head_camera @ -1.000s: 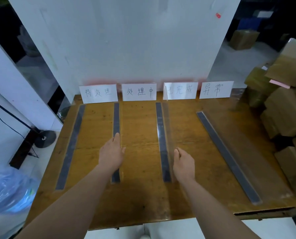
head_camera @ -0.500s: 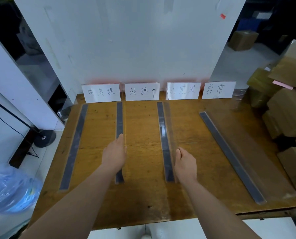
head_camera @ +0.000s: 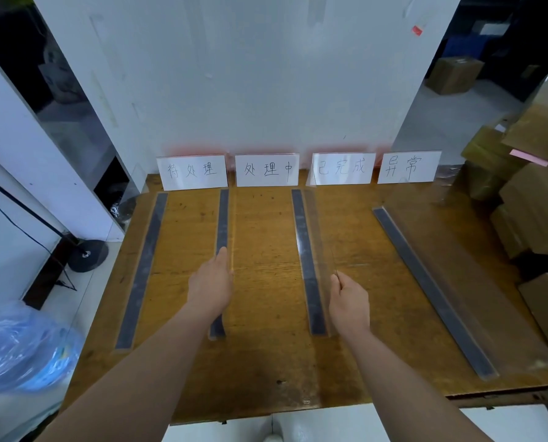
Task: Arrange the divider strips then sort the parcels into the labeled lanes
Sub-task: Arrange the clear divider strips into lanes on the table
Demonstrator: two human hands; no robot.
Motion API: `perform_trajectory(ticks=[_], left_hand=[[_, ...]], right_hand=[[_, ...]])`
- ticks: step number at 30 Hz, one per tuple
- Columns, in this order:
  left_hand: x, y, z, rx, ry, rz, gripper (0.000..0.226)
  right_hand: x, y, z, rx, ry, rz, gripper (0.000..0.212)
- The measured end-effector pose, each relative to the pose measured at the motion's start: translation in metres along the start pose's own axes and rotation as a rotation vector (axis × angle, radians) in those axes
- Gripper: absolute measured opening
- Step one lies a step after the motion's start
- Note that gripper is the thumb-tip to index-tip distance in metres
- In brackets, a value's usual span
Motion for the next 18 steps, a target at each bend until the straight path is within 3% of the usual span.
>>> perform_trajectory(ticks=[7, 14, 18], left_hand=[[-0.0030, 0.0018, -0.0002, 0.028, -0.005, 0.033, 0.060], [-0.0046, -0.0015, -0.0023, 0.030, -0.011, 0.009, 0.052], [-0.0057, -0.0009, -0.0030, 0.041, -0.005, 0.017, 0.060]], right_hand=[[0.0030, -0.0010, -0.0025, -0.016, 0.021, 0.013, 0.023], [0.0087, -0.0027, -0.0008, -0.010, -0.067, 0.009, 0.043], [0.0099, -0.0022, -0.0012, -0.011, -0.056, 0.010, 0.037]])
Point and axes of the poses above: each hand's wrist, its own y-axis towards the middle knuckle, its own x-axis out of the back of the hand, z = x × y, the point moved 4 cm from there along y, towards the middle knuckle, and after that the axes turned 8 degrees about z, right-handed, at the moved point
